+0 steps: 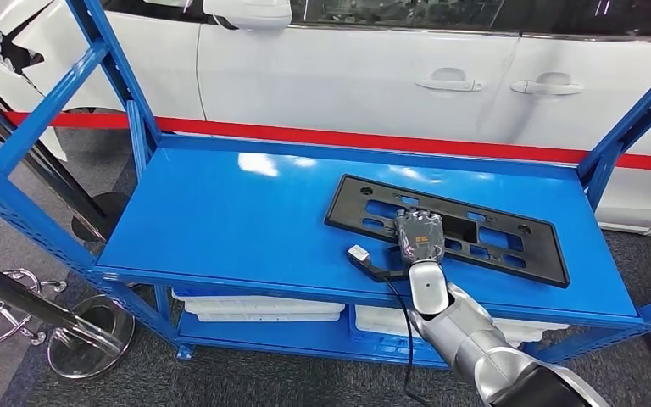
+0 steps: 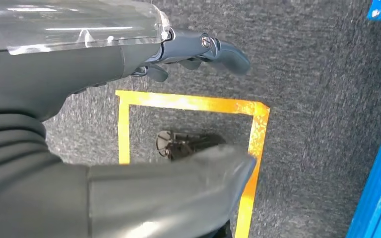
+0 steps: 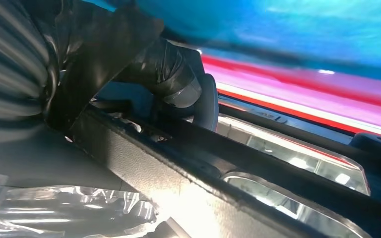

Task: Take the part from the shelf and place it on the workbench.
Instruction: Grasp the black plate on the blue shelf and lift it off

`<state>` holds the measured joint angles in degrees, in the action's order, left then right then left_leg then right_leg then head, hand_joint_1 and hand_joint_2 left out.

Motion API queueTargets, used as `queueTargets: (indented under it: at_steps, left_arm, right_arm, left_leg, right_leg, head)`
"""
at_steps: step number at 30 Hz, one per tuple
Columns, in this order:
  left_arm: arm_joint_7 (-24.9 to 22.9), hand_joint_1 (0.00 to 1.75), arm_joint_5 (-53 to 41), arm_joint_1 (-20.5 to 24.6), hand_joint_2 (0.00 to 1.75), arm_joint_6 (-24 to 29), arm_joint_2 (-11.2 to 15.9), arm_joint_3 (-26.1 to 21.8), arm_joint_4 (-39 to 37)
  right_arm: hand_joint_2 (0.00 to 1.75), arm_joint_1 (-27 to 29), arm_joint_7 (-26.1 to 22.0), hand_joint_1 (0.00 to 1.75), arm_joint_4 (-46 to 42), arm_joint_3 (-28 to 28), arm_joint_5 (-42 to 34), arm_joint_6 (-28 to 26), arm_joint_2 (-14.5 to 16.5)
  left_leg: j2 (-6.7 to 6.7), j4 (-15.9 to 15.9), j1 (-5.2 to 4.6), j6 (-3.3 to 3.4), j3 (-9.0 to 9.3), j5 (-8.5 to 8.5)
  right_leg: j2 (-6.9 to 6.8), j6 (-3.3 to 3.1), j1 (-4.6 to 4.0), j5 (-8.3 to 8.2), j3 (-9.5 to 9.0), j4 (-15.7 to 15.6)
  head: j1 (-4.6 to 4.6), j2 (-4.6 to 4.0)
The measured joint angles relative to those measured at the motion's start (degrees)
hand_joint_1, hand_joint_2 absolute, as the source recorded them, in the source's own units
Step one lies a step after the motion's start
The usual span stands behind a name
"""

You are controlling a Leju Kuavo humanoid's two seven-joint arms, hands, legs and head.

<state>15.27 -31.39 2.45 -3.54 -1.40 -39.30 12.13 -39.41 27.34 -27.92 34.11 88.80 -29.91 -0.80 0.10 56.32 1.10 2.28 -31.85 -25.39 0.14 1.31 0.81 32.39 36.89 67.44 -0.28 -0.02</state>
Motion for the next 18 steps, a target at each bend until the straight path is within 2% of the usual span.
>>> queueTargets:
  at_steps: [1,2,3,4,6,7,8,11,12,14,16,17,18]
  left_arm:
    - [0.04,0.00,0.00,-0.02,1.75,0.05,0.01,0.00,0.00]
    - [0.04,0.00,-0.01,-0.03,1.75,0.16,0.01,-0.01,0.00]
    - [0.03,0.00,-0.05,-0.02,1.75,0.36,0.01,-0.01,0.00]
    - [0.00,0.00,-0.12,-0.01,1.75,0.66,0.00,-0.03,0.00]
    - [-0.23,0.00,-0.29,0.01,1.75,1.37,-0.04,-0.21,0.00]
    - [-0.43,0.00,-0.32,0.01,1.75,1.67,-0.07,-0.43,0.00]
    - [-0.62,0.00,-0.24,0.01,1.75,1.85,-0.09,-0.75,0.00]
    - [-0.68,0.00,1.18,-0.10,1.75,1.15,-0.13,-2.21,0.00]
    - [-0.33,0.00,2.21,-0.20,1.75,-0.09,-0.16,-2.90,0.00]
    - [0.71,0.00,4.34,-0.36,1.75,-3.36,-0.25,-4.62,0.00]
    - [1.39,0.00,5.42,-0.43,1.75,-5.22,-0.32,-6.31,0.00]
    - [1.50,0.00,5.58,-0.48,1.75,-5.48,-0.34,-6.95,0.00]
    - [1.54,0.00,5.63,-0.56,1.75,-5.61,-0.36,-7.44,0.00]
  right_arm:
    - [1.75,0.14,-0.05,1.73,0.02,-0.02,0.00,-0.08,-0.06]
    - [1.75,0.25,-0.20,1.73,0.03,-0.08,0.00,-0.27,-0.07]
    - [1.75,0.33,-0.50,1.73,0.03,-0.26,0.00,-0.72,-0.07]
    - [1.75,0.42,-1.13,1.73,-0.07,-0.59,-0.05,-1.58,-0.07]
    - [1.75,0.99,-4.27,1.73,-1.11,-1.97,-1.36,-4.24,-0.08]
    - [1.75,1.63,-7.37,1.73,-2.37,-3.10,-3.52,-5.59,-0.05]
    - [1.75,2.58,-11.66,1.73,-4.32,-4.48,-7.15,-6.56,-0.03]
    - [1.75,7.00,-28.67,1.73,-14.49,-8.93,-25.90,-6.86,-0.09]
    - [1.75,8.70,-34.24,1.73,-19.31,-10.11,-32.97,-6.26,-0.24]
    - [1.75,11.94,-42.38,1.73,-29.95,-11.90,-43.93,-4.62,-0.60]
    - [1.75,14.63,-45.30,1.73,-39.20,-13.28,-48.91,-3.17,-0.96]
    - [1.75,15.77,-45.45,1.73,-42.68,-13.88,-49.82,-2.65,-1.12]
    - [1.75,16.81,-45.51,1.73,-45.28,-14.40,-50.20,-2.28,-1.28]
  left_leg:
    - [0.07,0.04,-0.04,0.05,-0.12,0.02]
    - [0.10,0.09,-0.08,0.08,-0.18,0.01]
    - [0.10,0.16,-0.10,0.05,-0.17,-0.02]
    - [0.05,0.23,-0.10,-0.01,-0.11,-0.08]
    - [-0.07,0.39,-0.20,-0.31,0.03,-0.30]
    - [-0.14,0.48,-0.30,-0.56,0.00,-0.38]
    - [-0.19,0.56,-0.38,-0.84,-0.08,-0.44]
    - [-0.22,0.75,-0.22,-1.83,-0.30,-0.68]
    - [-0.19,1.43,-0.09,-2.14,-0.54,-1.33]
    - [-0.15,6.13,0.10,-2.63,-2.47,-4.39]
    - [-0.15,14.01,0.13,-2.98,-5.89,-8.08]
    - [-0.15,16.79,0.14,-3.07,-7.14,-8.89]
    - [-0.15,17.43,0.14,-3.08,-7.44,-8.54]
  right_leg:
    - [0.00,0.10,0.01,1.49,1.75,3.71]
    - [-0.01,0.16,0.04,1.93,2.80,5.94]
    - [-0.02,0.15,0.06,1.25,2.87,6.10]
    - [-0.03,0.05,0.07,-0.45,1.81,3.94]
    - [-0.03,-0.38,-0.04,-4.37,-2.06,-4.07]
    - [-0.04,-0.62,-0.16,-5.50,-3.51,-7.28]
    - [-0.04,-0.83,-0.31,-5.93,-4.28,-9.13]
    - [-0.04,-1.59,-0.46,-5.90,-4.26,-9.76]
    - [-0.05,-2.00,-0.38,-5.97,-4.32,-9.90]
    - [-0.09,-2.72,-0.21,-6.08,-4.47,-10.19]
    - [-0.12,-3.06,-0.32,-5.98,-4.54,-10.19]
    - [-0.13,-3.10,-0.38,-5.94,-4.58,-10.18]
    - [-0.13,-3.12,-0.42,-5.91,-4.61,-10.15]
  head:
    - [0.00,0.00]
    - [-0.01,0.00]
    - [0.00,0.00]
    - [0.00,0.00]
    - [0.01,0.00]
    - [0.00,0.00]
    - [0.00,0.00]
    - [-0.01,0.00]
    - [-0.01,0.00]
    - [-0.02,0.00]
    - [-0.03,0.00]
    - [-0.03,0.00]
    - [-0.03,0.00]
